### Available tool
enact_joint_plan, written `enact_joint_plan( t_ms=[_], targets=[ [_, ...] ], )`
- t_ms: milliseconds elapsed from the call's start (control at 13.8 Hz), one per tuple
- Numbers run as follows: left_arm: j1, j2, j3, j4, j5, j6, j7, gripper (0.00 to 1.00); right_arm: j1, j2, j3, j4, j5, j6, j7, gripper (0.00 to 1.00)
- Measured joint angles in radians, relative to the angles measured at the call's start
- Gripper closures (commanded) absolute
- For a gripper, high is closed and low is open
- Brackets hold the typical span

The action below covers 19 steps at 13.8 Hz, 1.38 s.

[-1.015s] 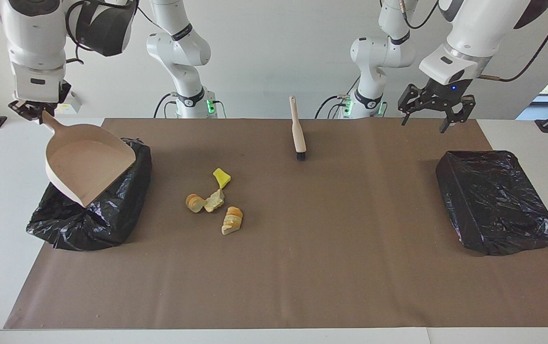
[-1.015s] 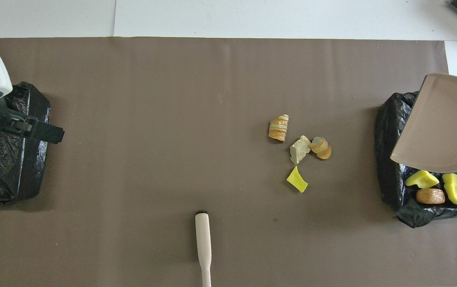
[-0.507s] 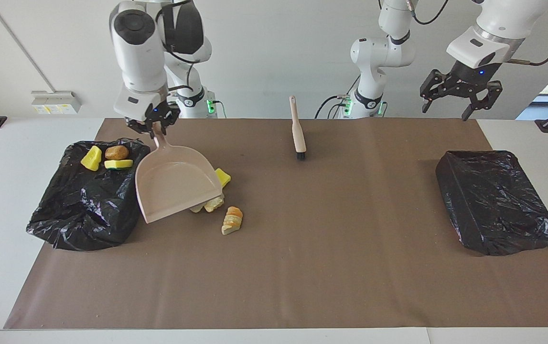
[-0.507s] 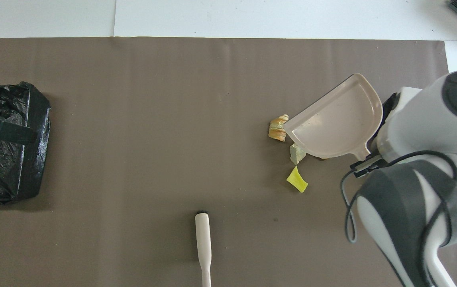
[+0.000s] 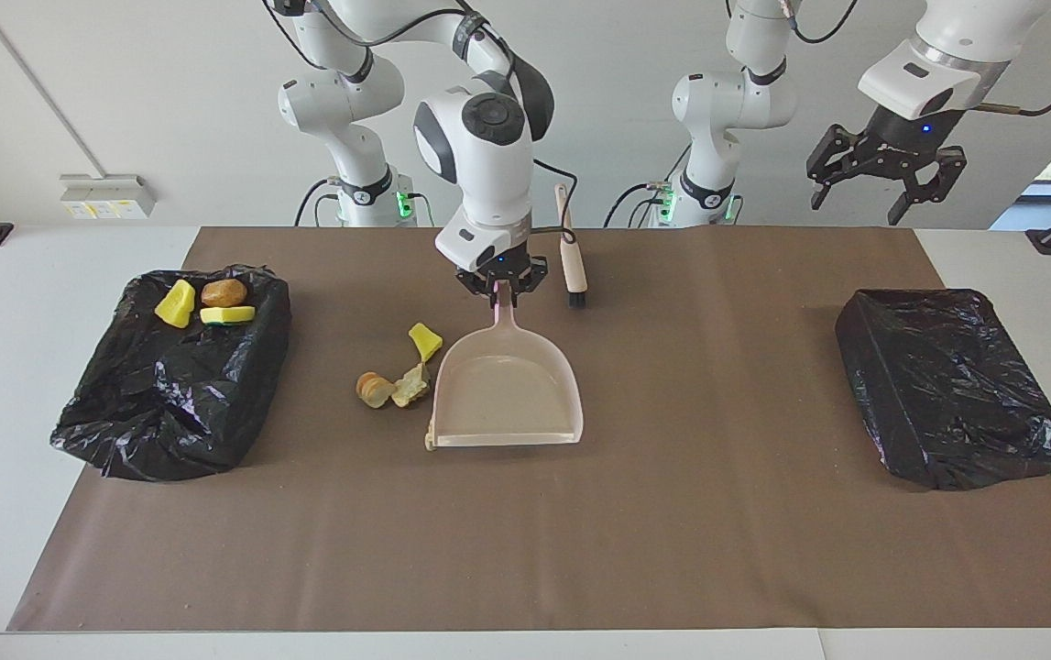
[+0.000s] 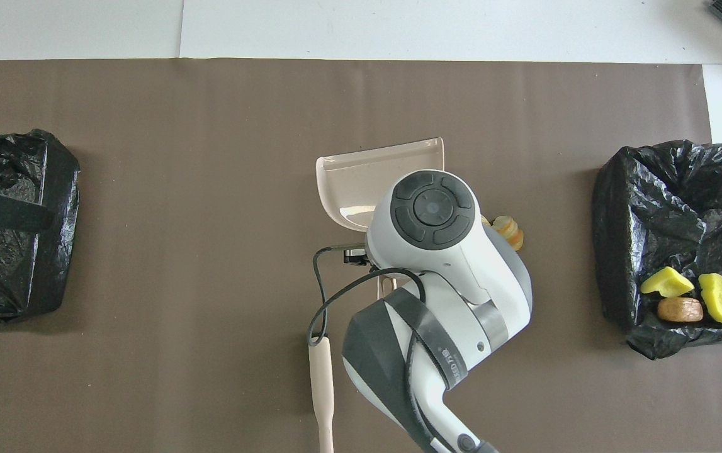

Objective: Sweep and dump trash in bin

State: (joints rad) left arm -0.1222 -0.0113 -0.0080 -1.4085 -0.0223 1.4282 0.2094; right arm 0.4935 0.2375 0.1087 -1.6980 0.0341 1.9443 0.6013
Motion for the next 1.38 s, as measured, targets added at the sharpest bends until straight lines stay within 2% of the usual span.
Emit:
enact_joint_plan(
  t_ms=[290, 507, 725, 797, 870, 942, 1160, 1377],
  targets=[
    [0.0, -0.001, 0.001, 0.0, 0.0, -0.008, 0.0, 0.0, 0.089, 0.115, -0.001, 0.051, 0.004, 0.181, 0.16, 1.0],
    [0.0, -0.001, 0.001, 0.0, 0.0, -0.008, 0.0, 0.0, 0.131, 0.189, -0.001, 0.05, 0.004, 0.31, 0.197, 0.8],
    [0.0, -0.001, 0.001, 0.0, 0.0, -0.008, 0.0, 0.0, 0.131, 0.22, -0.003, 0.033, 0.004, 0.325, 0.182, 0.74],
    [0.0, -0.001, 0.0, 0.0, 0.0, -0.008, 0.0, 0.0, 0.132, 0.22, -0.003, 0.02, 0.004, 0.343, 0.171, 0.64],
    [0.0, -0.001, 0.0, 0.0, 0.0, -0.008, 0.0, 0.0, 0.133, 0.22, -0.003, 0.008, 0.004, 0.361, 0.164, 0.26],
    [0.0, -0.001, -0.001, 0.0, 0.0, -0.008, 0.0, 0.0, 0.133, 0.22, -0.003, 0.003, 0.004, 0.366, 0.156, 0.0],
    [0.0, -0.001, -0.001, 0.0, 0.0, -0.008, -0.001, 0.0, 0.121, 0.213, -0.01, 0.002, 0.004, 0.333, 0.153, 0.0],
    [0.0, -0.001, -0.001, 0.0, 0.0, 0.004, -0.001, 0.0, 0.076, 0.157, -0.014, 0.012, 0.004, 0.212, 0.104, 0.0]
  ],
)
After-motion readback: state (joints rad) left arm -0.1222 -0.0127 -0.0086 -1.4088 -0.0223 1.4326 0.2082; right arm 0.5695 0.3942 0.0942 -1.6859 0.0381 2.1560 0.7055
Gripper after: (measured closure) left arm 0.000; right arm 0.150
